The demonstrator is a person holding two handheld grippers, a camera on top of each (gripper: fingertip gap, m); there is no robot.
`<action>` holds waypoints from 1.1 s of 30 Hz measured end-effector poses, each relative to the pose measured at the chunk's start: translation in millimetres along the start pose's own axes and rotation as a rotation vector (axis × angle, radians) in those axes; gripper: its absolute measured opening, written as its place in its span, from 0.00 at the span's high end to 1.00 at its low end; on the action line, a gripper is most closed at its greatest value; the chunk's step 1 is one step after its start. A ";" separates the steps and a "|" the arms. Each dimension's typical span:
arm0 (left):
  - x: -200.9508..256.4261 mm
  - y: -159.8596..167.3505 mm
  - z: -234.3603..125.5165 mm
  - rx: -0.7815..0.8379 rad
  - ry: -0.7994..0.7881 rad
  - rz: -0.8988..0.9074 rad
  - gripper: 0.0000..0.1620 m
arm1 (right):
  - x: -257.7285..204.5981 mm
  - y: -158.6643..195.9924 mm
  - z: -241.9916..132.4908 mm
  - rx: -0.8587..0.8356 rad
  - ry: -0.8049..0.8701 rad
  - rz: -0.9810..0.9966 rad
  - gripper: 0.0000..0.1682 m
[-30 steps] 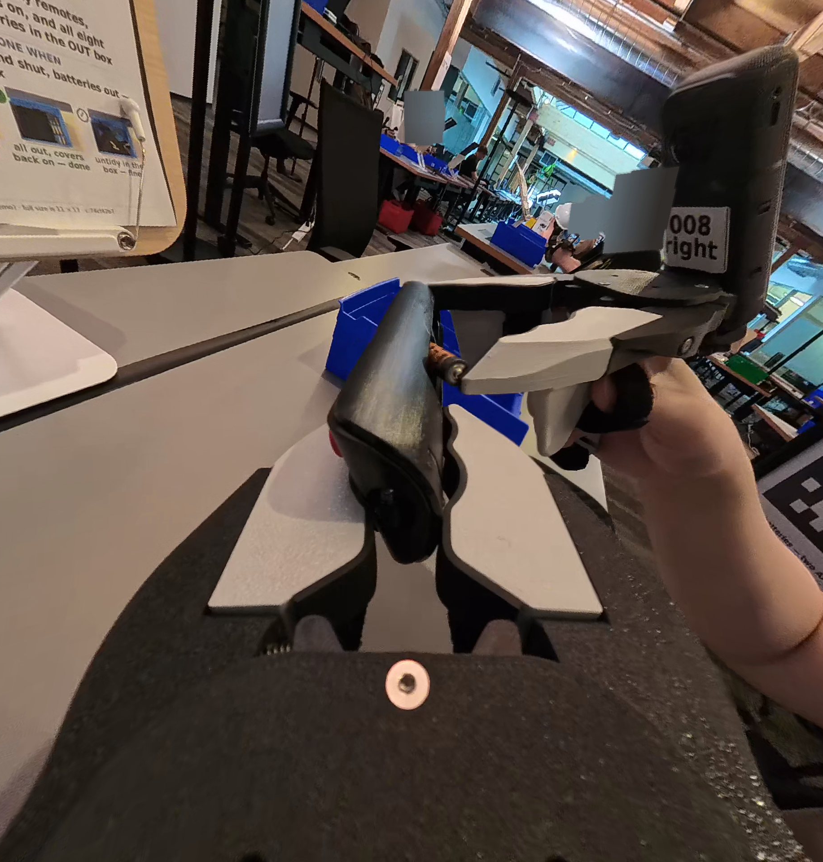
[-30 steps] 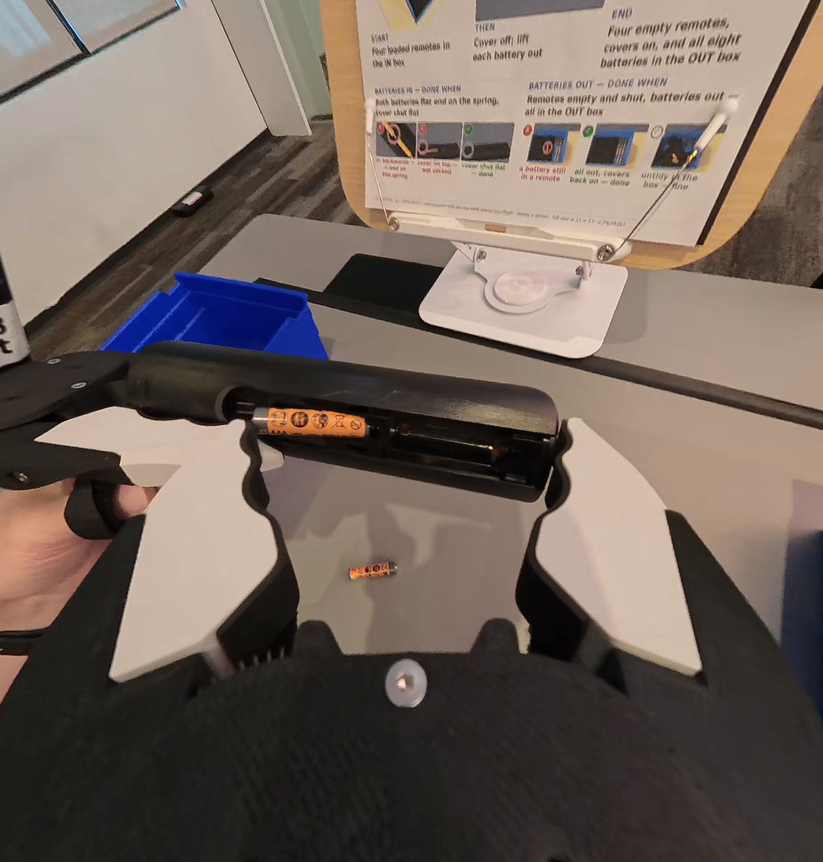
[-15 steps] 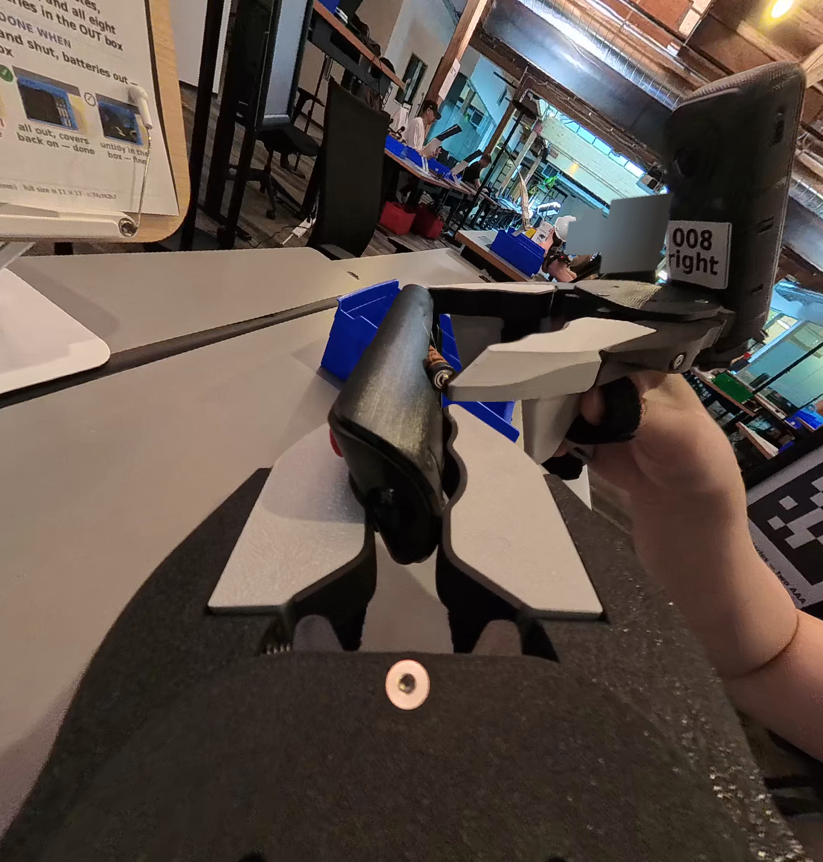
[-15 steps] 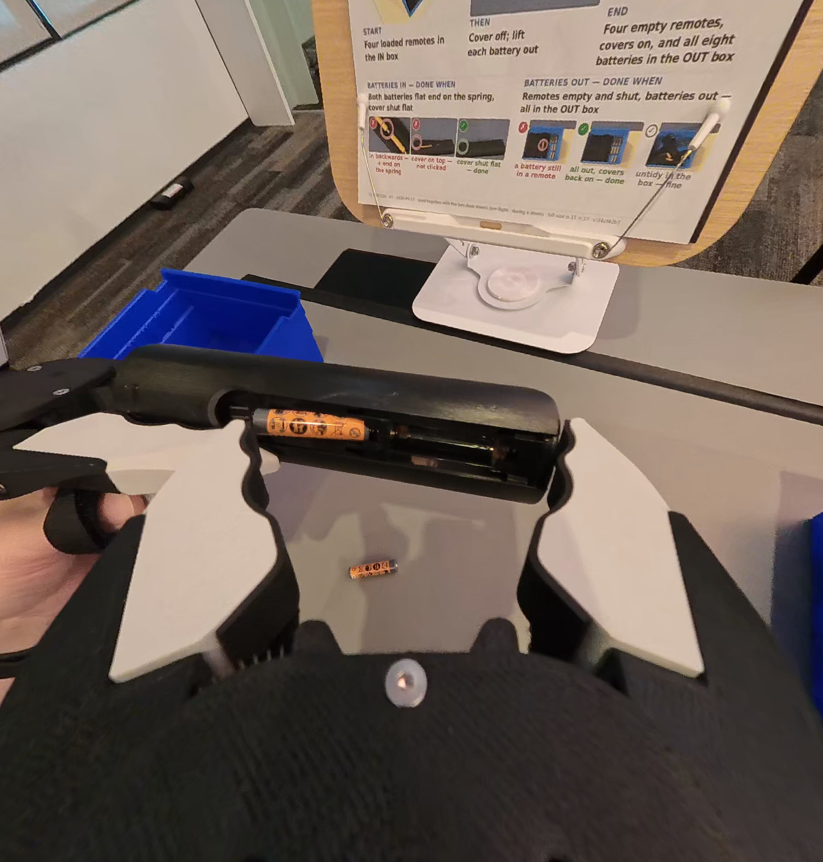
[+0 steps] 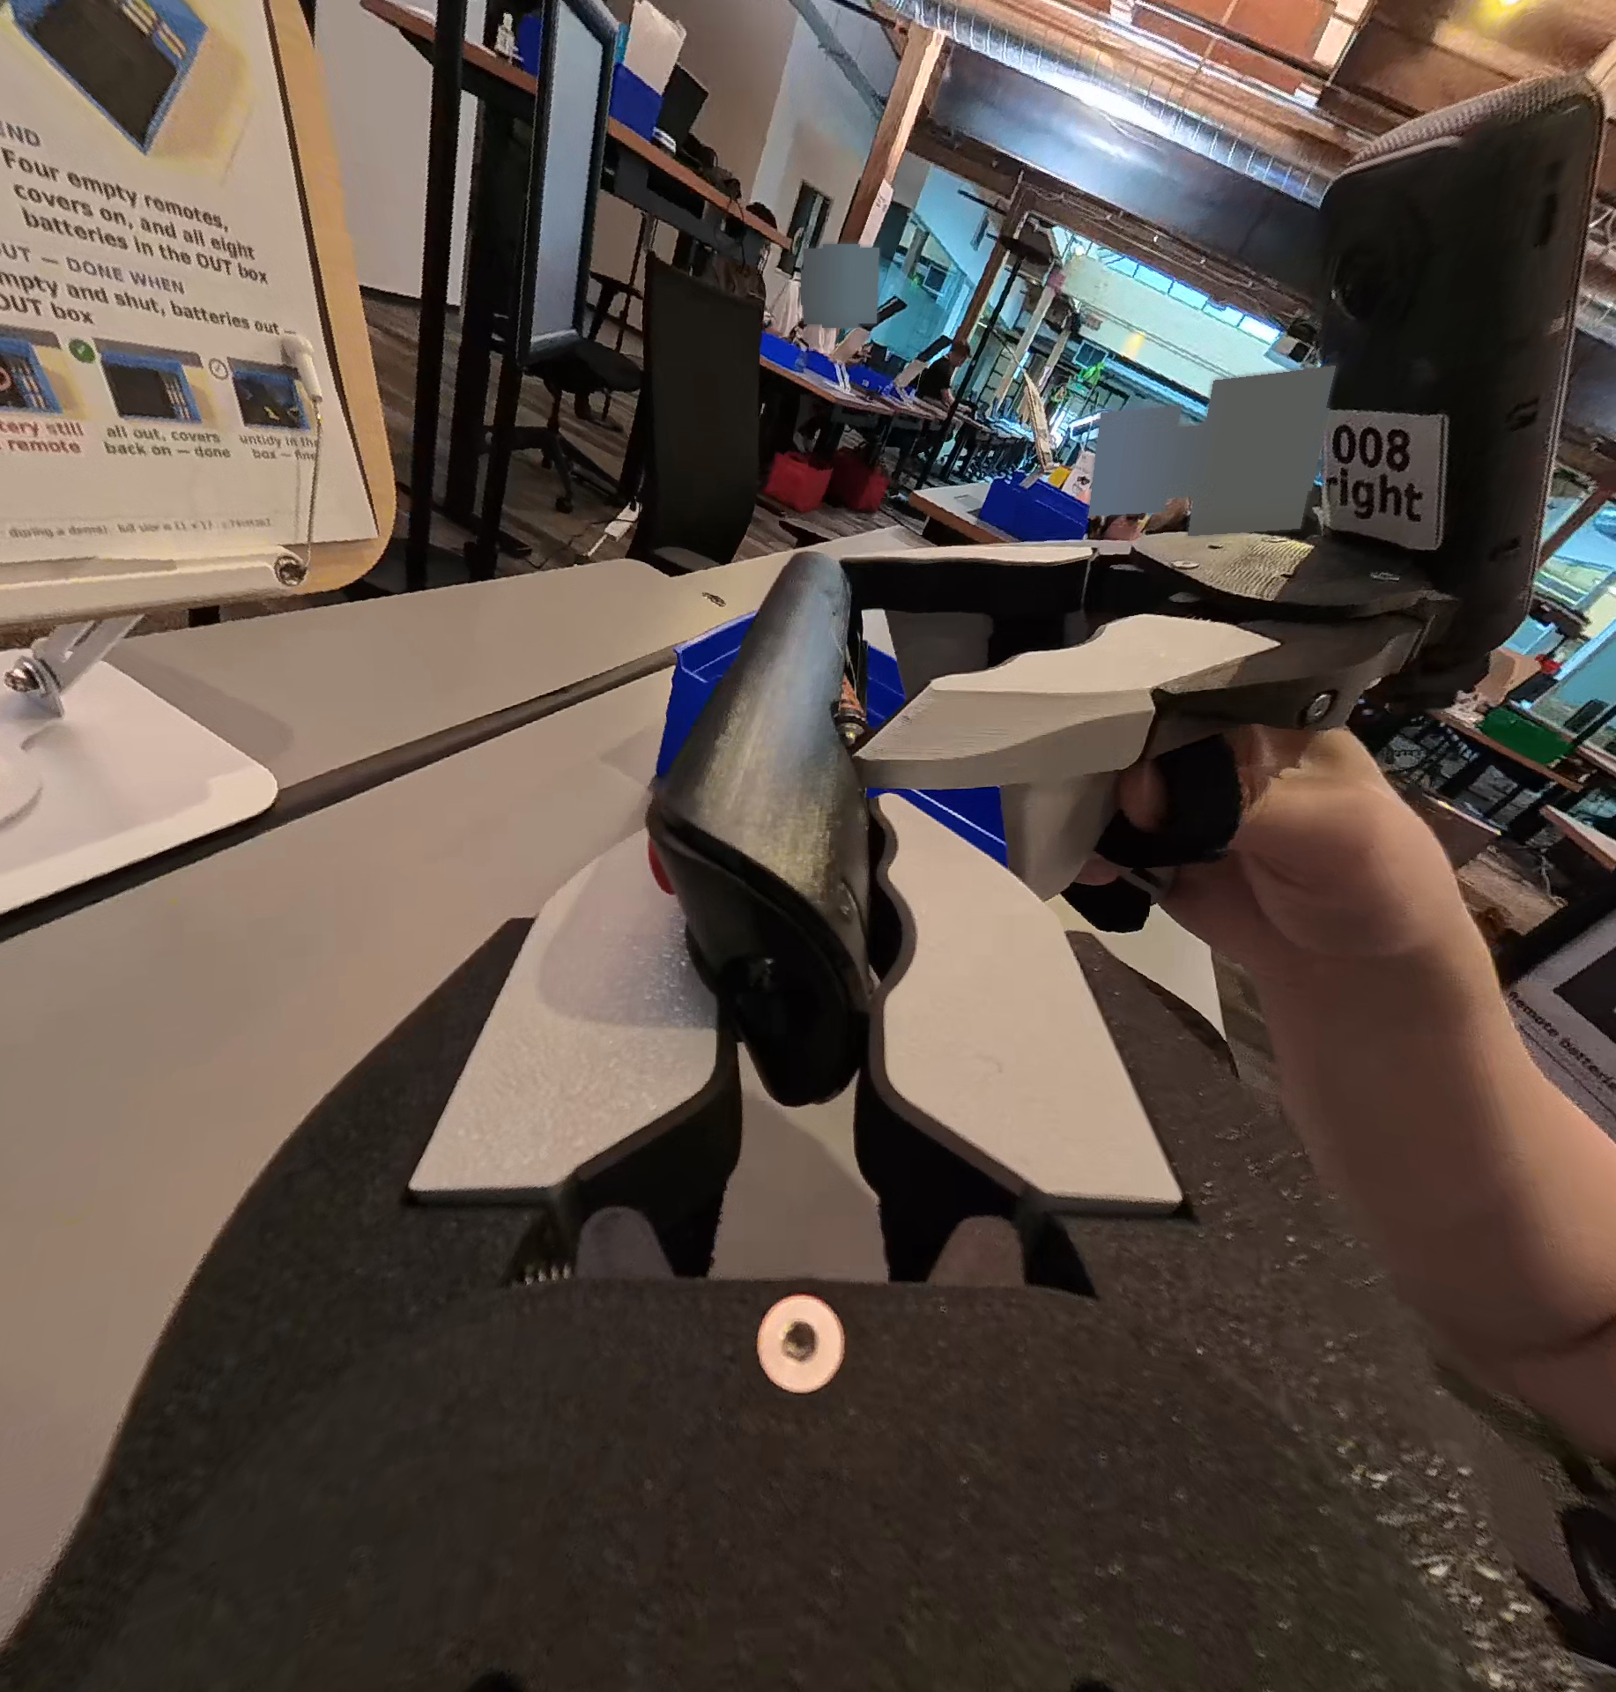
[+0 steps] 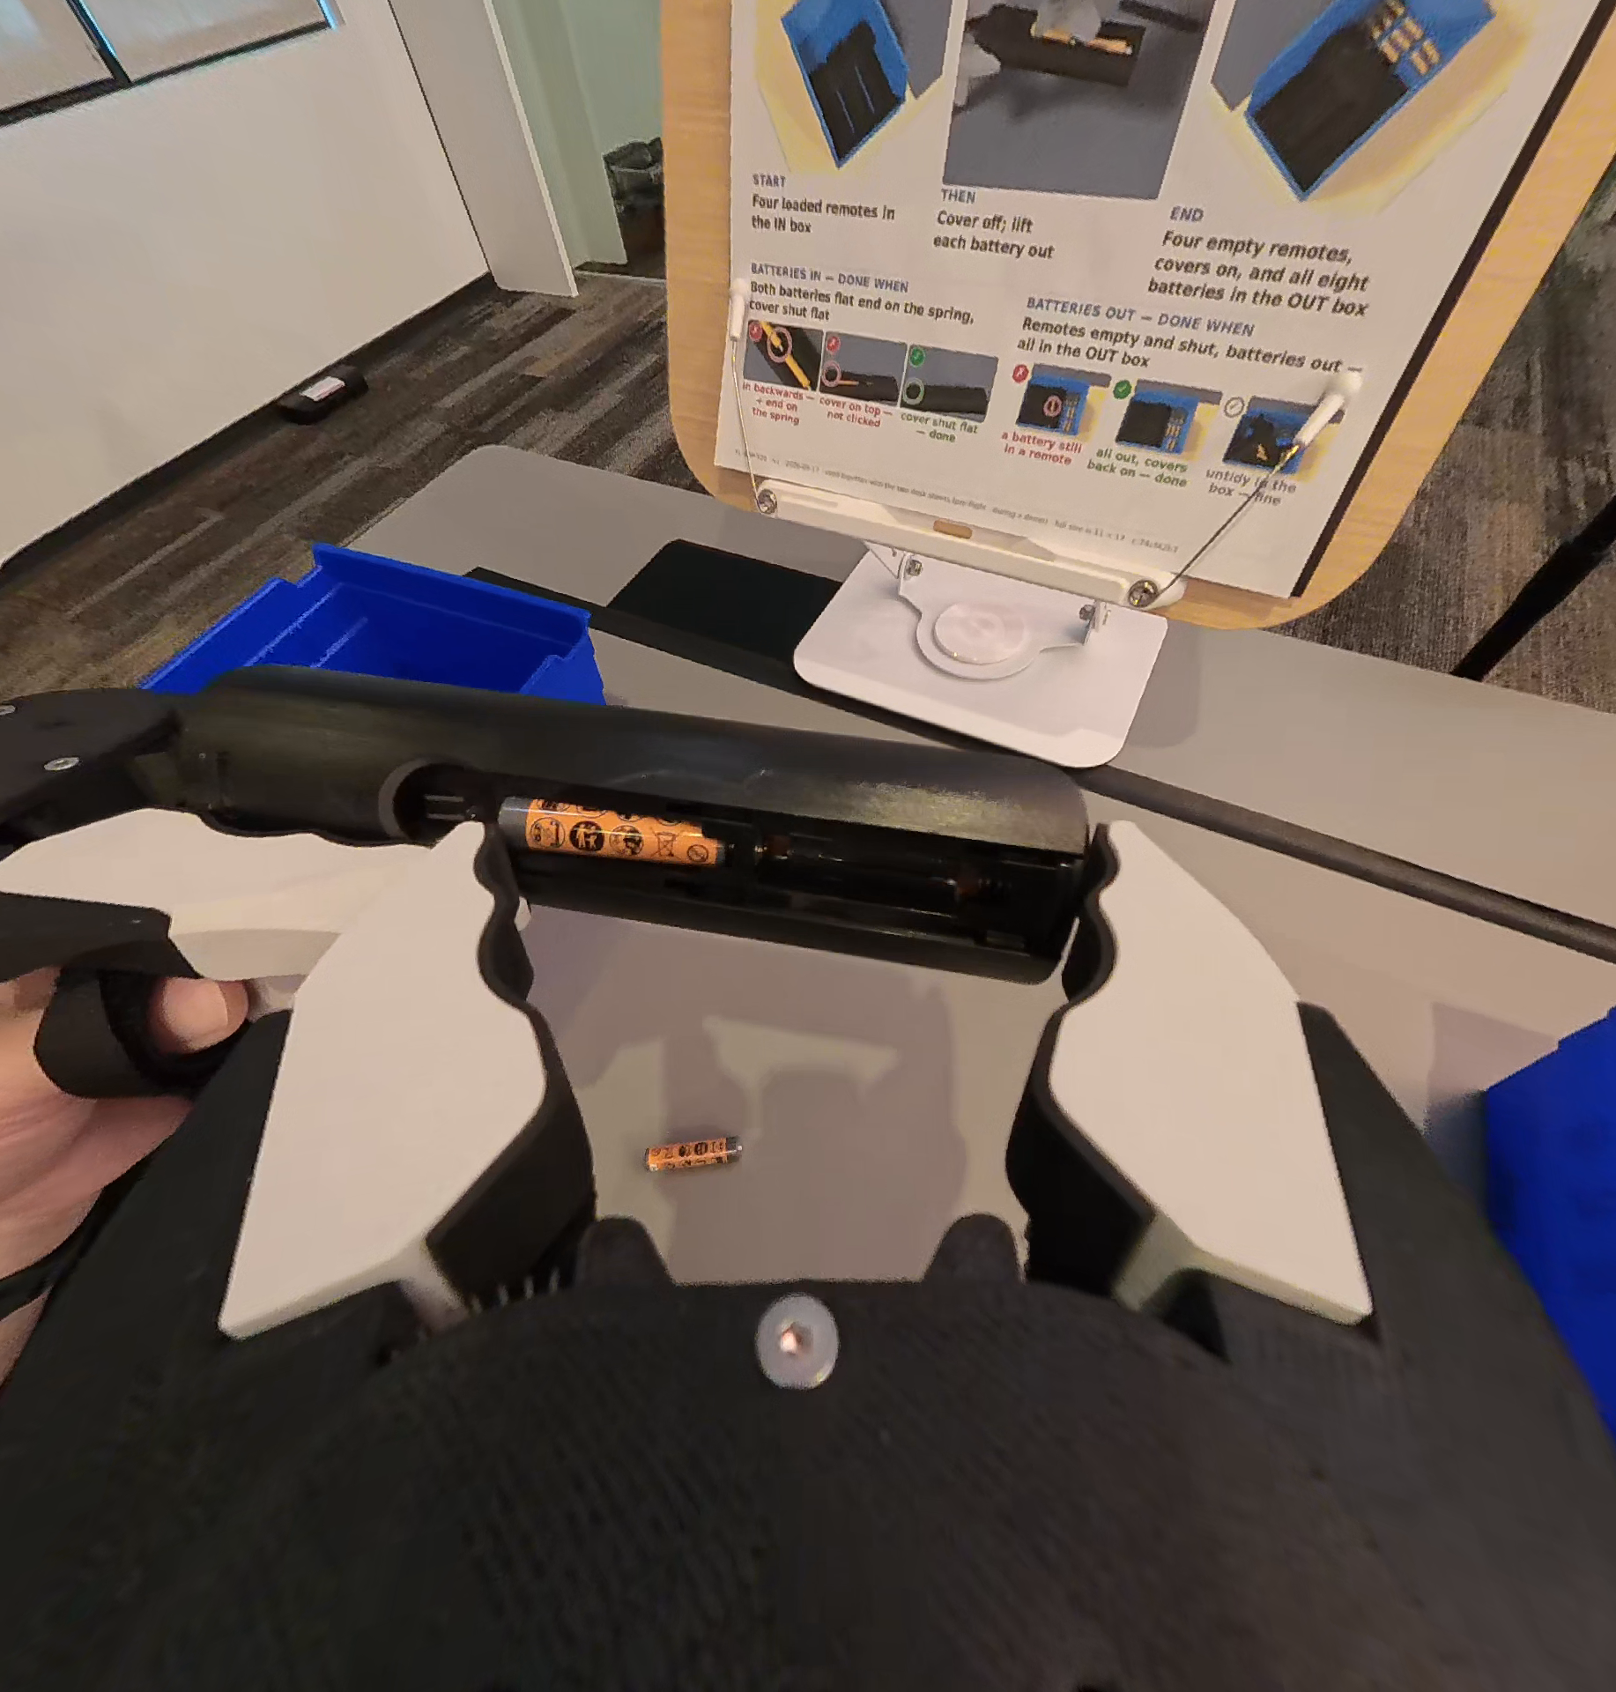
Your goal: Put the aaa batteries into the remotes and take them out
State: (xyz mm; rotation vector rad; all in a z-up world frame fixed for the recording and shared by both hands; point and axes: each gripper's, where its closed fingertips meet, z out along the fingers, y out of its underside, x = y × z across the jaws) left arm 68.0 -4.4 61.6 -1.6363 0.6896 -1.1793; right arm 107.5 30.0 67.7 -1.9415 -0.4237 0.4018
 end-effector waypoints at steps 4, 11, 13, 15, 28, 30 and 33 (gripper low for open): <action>0.8 -1.2 -0.5 0.009 0.008 -0.008 0.84 | -0.6 -2.1 -1.2 -0.003 0.010 -0.013 0.30; 1.8 -6.5 -6.5 0.018 0.052 -0.060 0.84 | -5.3 -11.2 -10.8 0.074 -0.075 0.021 0.36; 3.0 -6.9 -5.8 0.028 0.058 -0.070 0.84 | -2.9 -14.4 -12.6 0.094 -0.068 0.047 0.40; 4.0 -5.8 -3.7 0.028 0.049 -0.058 0.84 | -0.5 -11.5 -11.3 0.068 -0.032 0.014 0.40; 6.5 -8.7 -5.2 0.032 0.031 -0.009 0.85 | -2.5 -10.9 -12.0 0.020 -0.042 0.016 0.39; 7.2 -10.5 -6.3 0.037 0.032 0.001 0.85 | -3.7 -12.5 -12.7 0.022 -0.042 0.008 0.39; 8.0 -12.6 -7.7 0.048 0.039 0.001 0.85 | -5.2 -15.3 -13.5 0.023 -0.037 -0.006 0.39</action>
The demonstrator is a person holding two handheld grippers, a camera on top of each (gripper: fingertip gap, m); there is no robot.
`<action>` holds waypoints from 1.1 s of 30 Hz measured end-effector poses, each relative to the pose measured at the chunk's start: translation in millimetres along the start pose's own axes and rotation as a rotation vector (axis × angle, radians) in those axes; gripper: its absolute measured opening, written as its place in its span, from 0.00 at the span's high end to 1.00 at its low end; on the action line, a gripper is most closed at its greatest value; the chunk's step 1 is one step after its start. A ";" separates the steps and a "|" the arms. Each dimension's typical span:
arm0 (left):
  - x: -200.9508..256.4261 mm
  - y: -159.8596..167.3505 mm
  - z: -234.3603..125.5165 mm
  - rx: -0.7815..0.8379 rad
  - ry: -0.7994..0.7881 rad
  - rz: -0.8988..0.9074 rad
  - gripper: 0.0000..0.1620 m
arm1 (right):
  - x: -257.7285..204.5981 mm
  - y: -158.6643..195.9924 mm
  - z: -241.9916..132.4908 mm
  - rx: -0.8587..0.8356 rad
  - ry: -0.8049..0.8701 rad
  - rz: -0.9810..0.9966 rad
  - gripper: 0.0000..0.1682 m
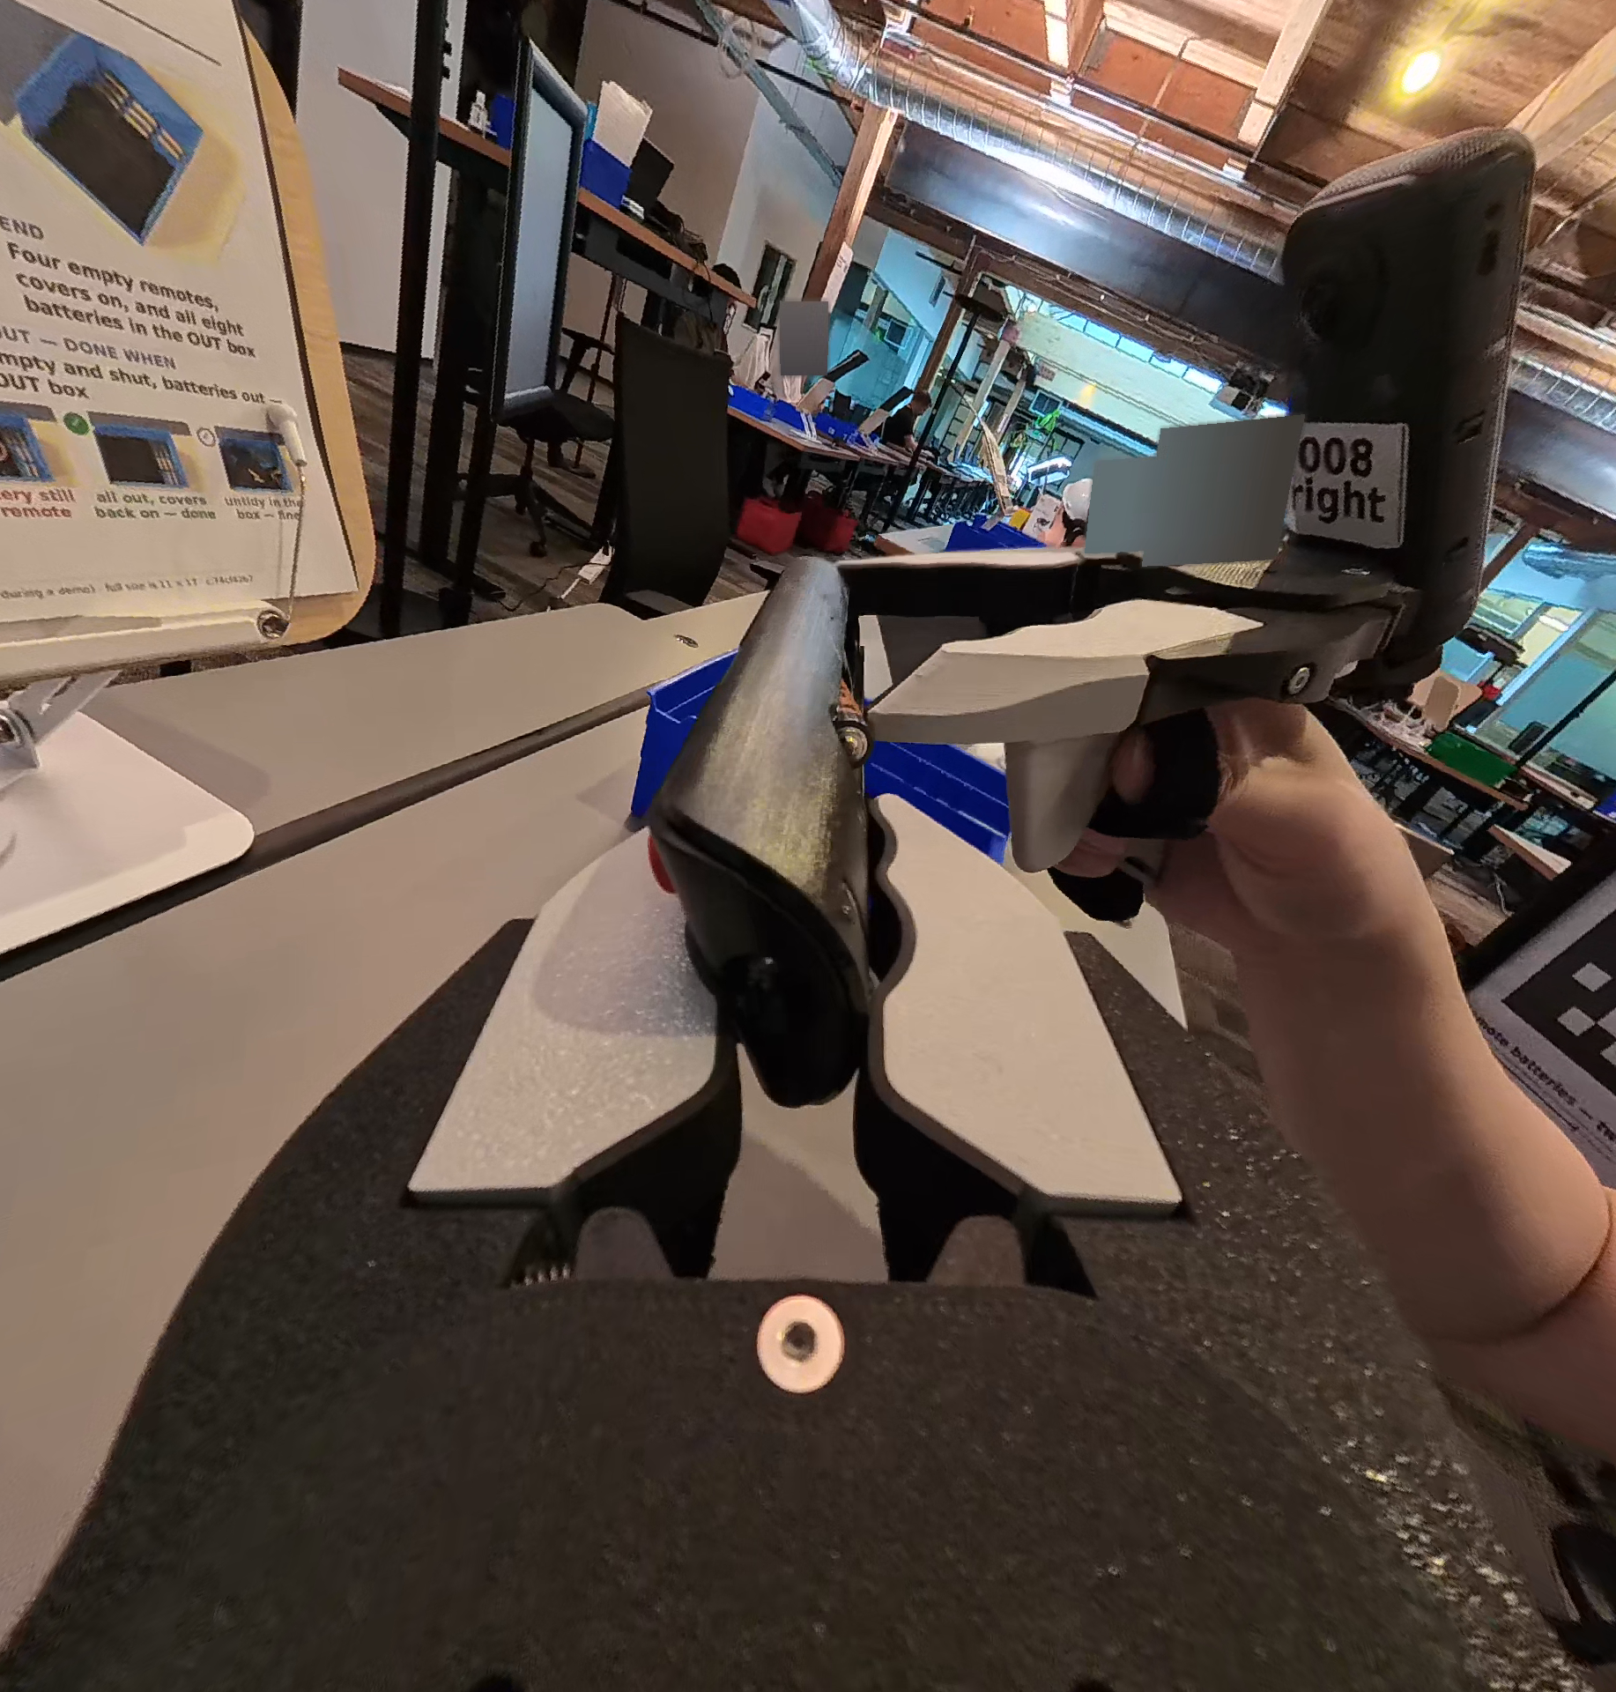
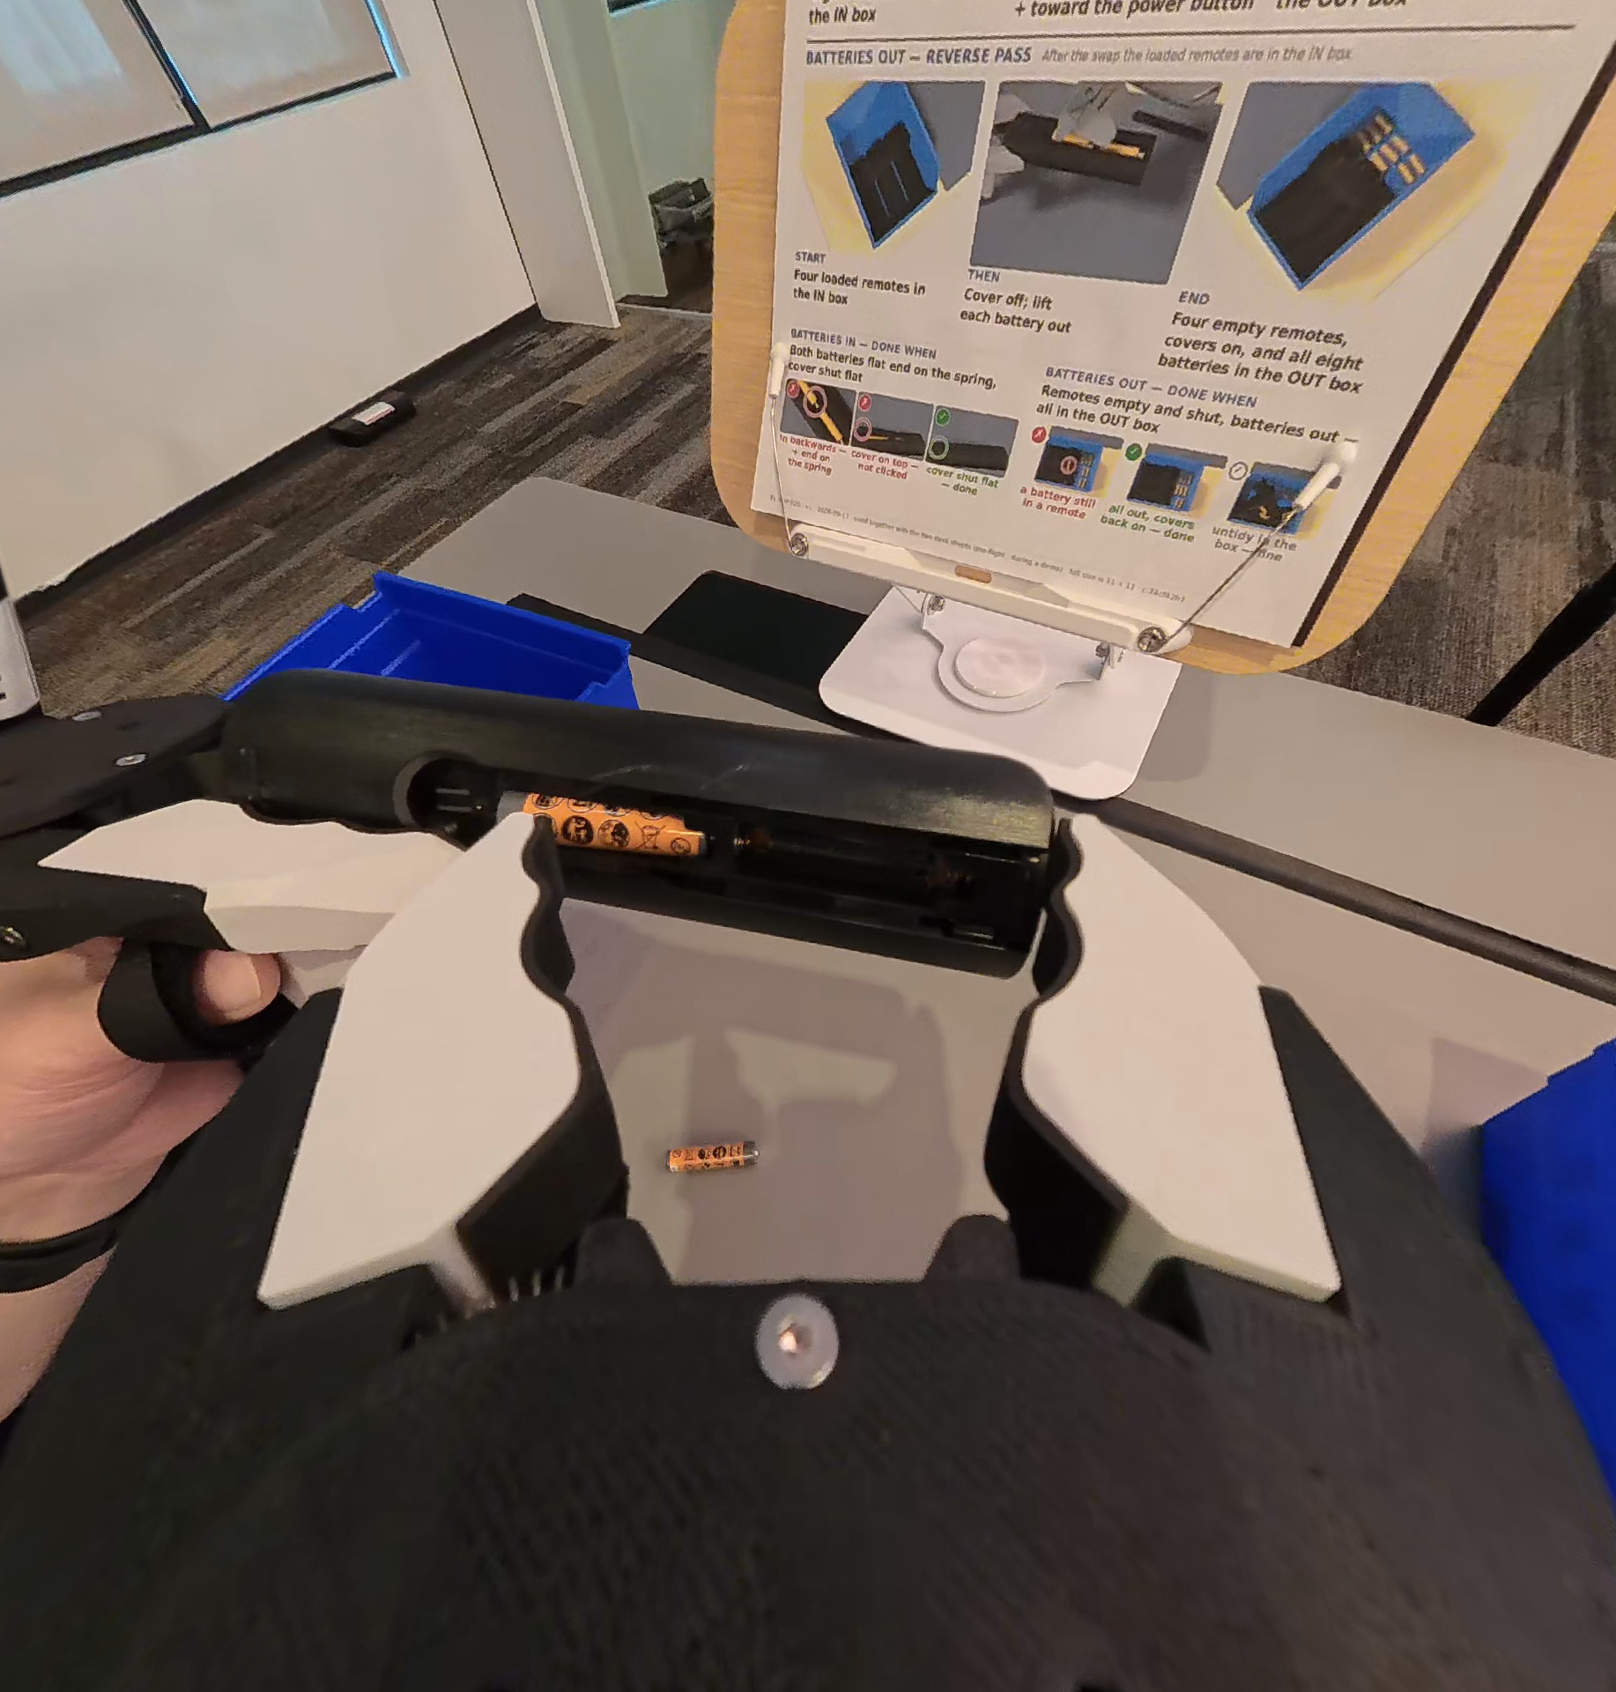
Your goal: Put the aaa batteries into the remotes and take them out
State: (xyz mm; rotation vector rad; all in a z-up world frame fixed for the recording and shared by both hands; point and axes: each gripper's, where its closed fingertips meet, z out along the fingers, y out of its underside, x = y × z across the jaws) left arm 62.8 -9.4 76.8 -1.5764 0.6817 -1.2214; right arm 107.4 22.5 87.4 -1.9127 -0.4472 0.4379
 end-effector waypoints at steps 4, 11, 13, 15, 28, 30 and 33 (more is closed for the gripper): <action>0.1 -1.6 0.0 0.010 -0.005 0.004 0.84 | -2.3 -2.7 0.0 0.028 -0.010 0.017 0.39; 0.6 2.3 3.1 0.000 -0.038 0.038 0.84 | -2.1 4.0 5.1 0.005 0.028 -0.010 0.29; 0.7 1.1 1.7 -0.001 -0.033 0.035 0.84 | -3.8 2.8 3.5 0.015 0.003 0.007 0.29; 0.5 1.5 2.3 0.005 -0.026 0.019 0.84 | -2.4 2.0 3.1 0.022 0.005 0.016 0.31; 8.7 -3.3 2.3 0.041 -0.060 0.091 0.85 | -2.7 -4.4 -1.3 0.044 0.008 -0.048 0.31; 7.9 -3.1 2.2 0.040 -0.060 0.090 0.84 | -2.8 -3.7 -0.5 0.033 0.008 -0.045 0.31; 6.9 -3.5 2.1 0.036 -0.058 0.085 0.84 | -3.7 -4.9 -0.4 0.041 -0.003 -0.040 0.31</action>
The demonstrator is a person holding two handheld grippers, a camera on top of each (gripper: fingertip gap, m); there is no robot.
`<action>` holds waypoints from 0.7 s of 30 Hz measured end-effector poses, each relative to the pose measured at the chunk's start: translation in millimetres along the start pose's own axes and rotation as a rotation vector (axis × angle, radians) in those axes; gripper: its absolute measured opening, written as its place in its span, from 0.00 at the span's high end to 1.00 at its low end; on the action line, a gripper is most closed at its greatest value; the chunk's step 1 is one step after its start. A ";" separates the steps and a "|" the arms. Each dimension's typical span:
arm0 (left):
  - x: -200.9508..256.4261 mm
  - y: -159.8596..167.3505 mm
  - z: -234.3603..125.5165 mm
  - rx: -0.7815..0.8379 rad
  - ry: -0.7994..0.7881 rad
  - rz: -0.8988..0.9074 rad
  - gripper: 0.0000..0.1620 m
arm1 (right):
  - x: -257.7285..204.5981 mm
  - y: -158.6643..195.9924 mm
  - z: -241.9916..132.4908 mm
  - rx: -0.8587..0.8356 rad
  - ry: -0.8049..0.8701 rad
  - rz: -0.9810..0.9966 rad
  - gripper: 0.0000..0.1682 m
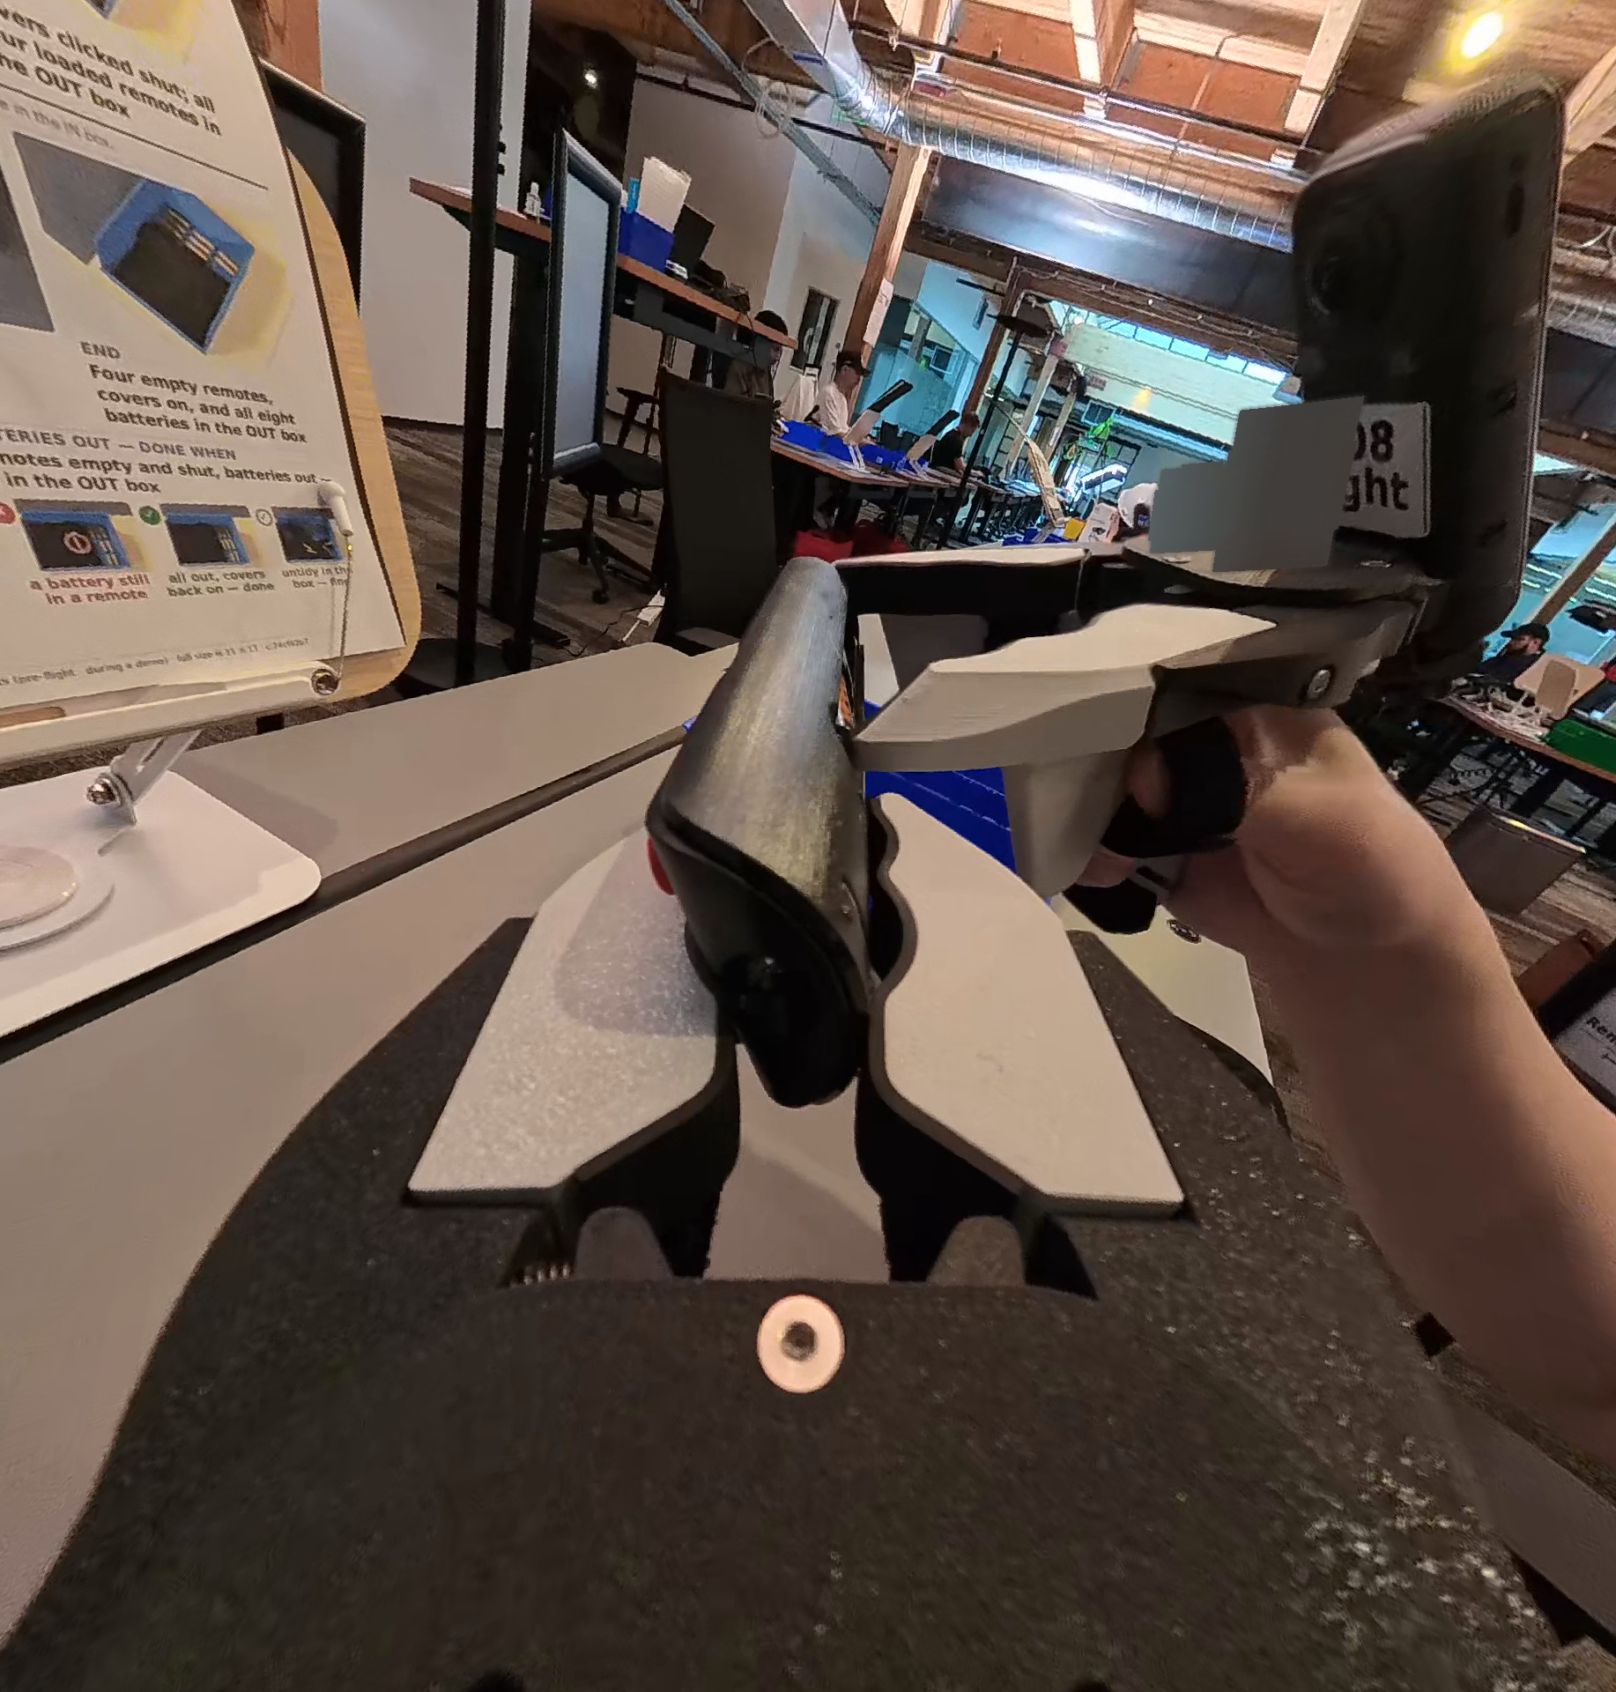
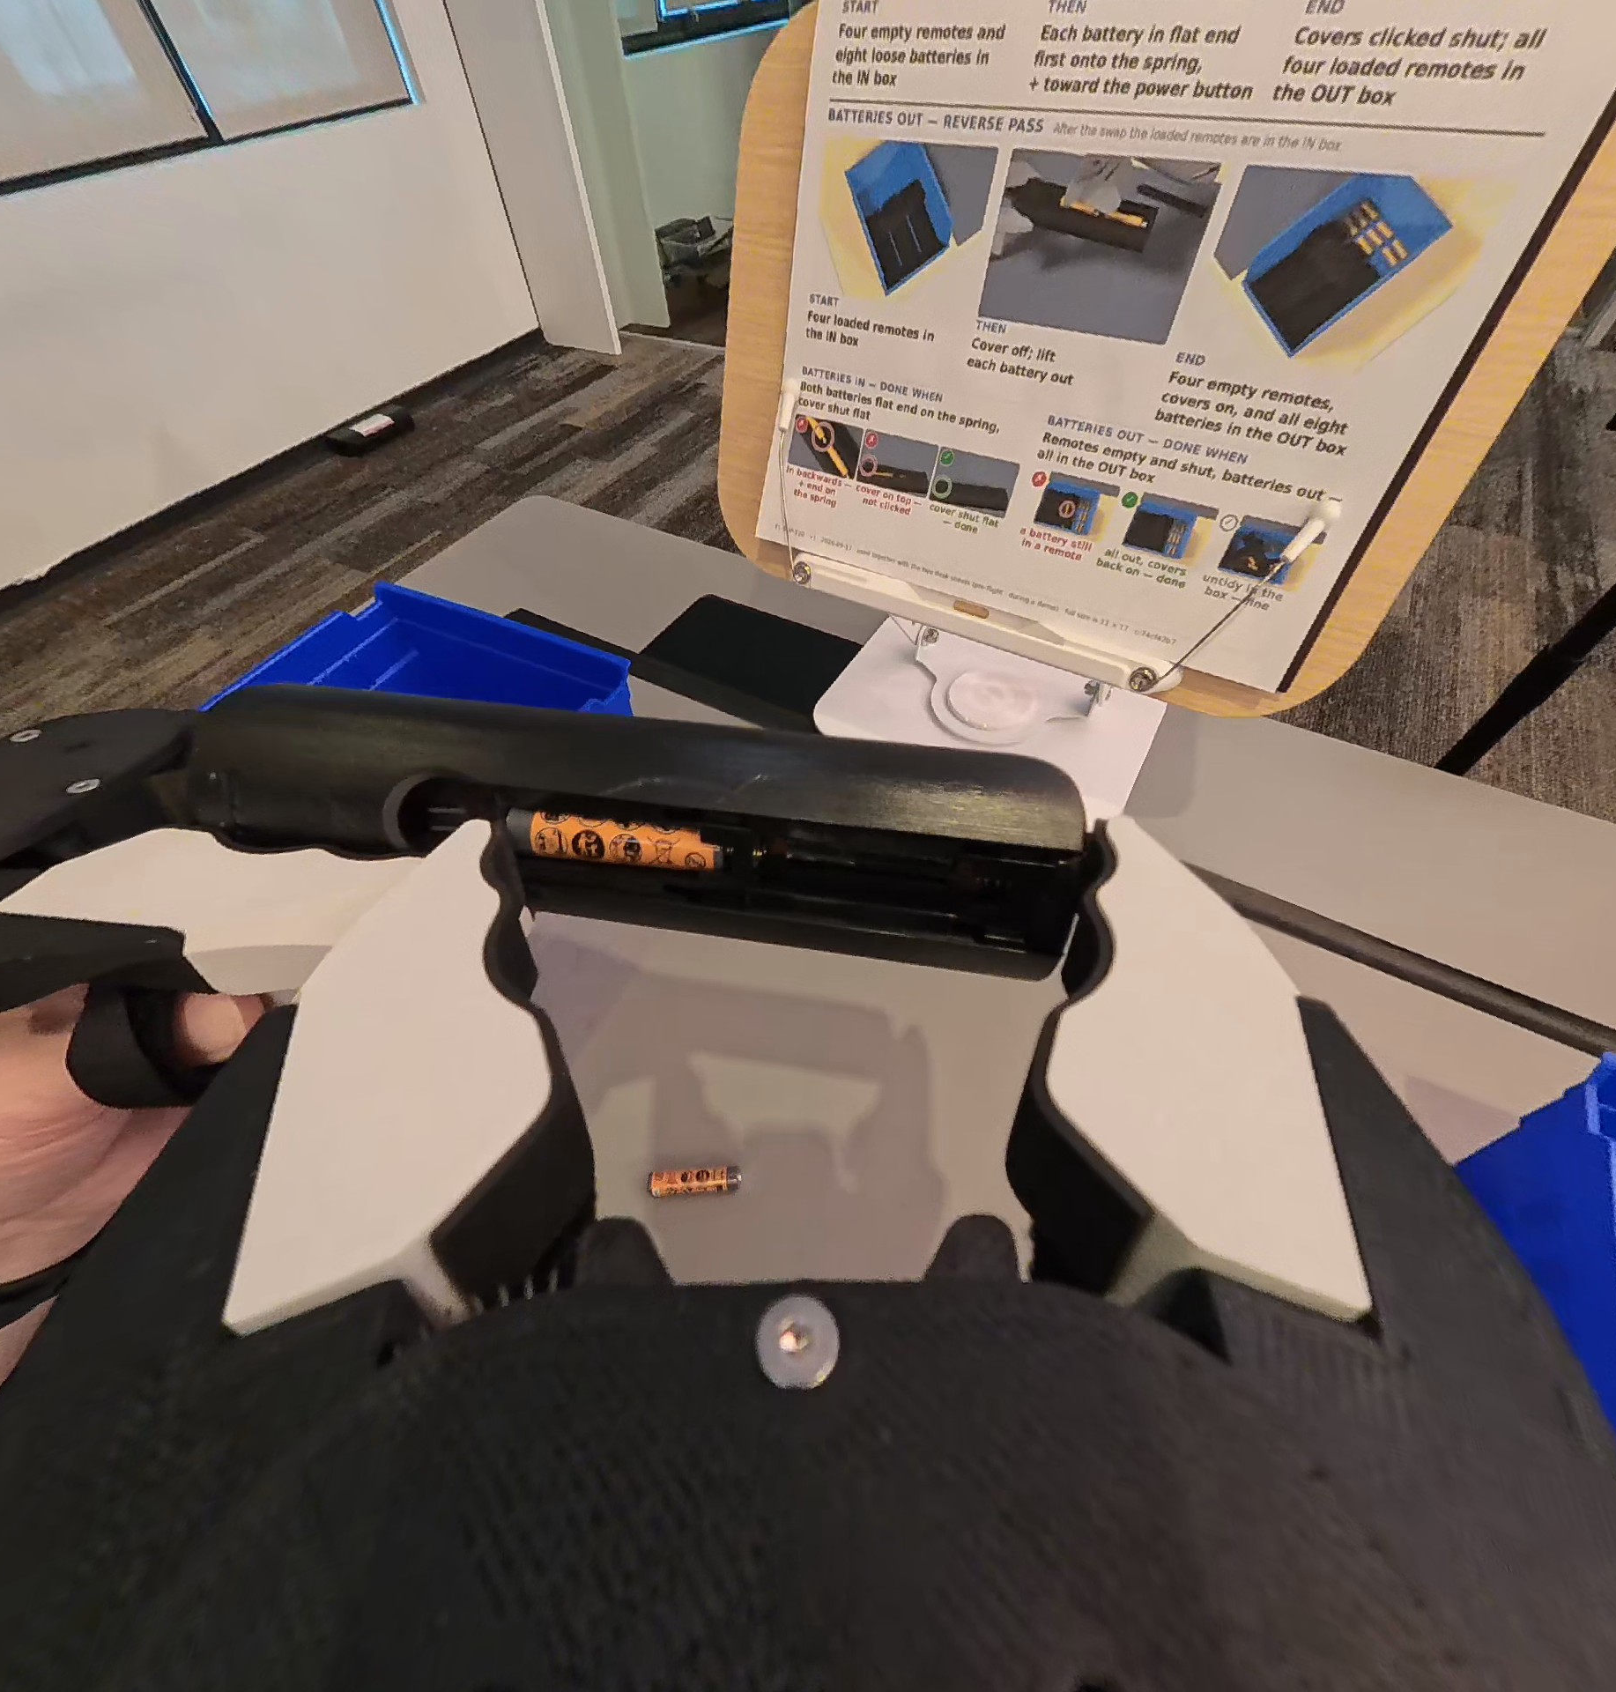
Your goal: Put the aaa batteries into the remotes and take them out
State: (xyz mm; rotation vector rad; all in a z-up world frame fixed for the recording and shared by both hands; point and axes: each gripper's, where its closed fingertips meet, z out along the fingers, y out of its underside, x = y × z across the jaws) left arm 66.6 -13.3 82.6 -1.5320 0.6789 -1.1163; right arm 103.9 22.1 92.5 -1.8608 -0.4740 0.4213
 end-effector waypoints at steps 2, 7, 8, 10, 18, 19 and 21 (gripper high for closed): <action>-1.6 -1.7 -2.0 0.008 0.011 -0.026 0.84 | -3.4 -3.8 -2.6 0.038 -0.046 0.040 0.31; -0.3 -2.2 -1.9 0.020 0.048 -0.081 0.84 | 0.5 -8.8 -8.2 0.069 -0.045 0.074 0.39; 0.4 -1.8 -1.2 0.019 0.044 -0.074 0.84 | 1.3 -6.6 -7.5 0.049 -0.023 0.046 0.39; 0.8 -1.6 -0.9 0.017 0.037 -0.064 0.84 | 1.7 -2.9 -5.7 0.019 0.006 0.008 0.37; 2.8 -4.2 -2.2 0.023 0.014 -0.015 0.85 | 0.2 -3.1 -5.2 0.006 0.022 -0.011 0.36; 3.0 -4.7 -2.2 0.024 0.011 -0.003 0.85 | 0.1 -3.4 -5.3 0.006 0.020 -0.011 0.36; 2.1 -3.7 -1.7 0.016 0.010 0.000 0.85 | 0.6 -1.9 -4.6 -0.006 0.019 -0.007 0.36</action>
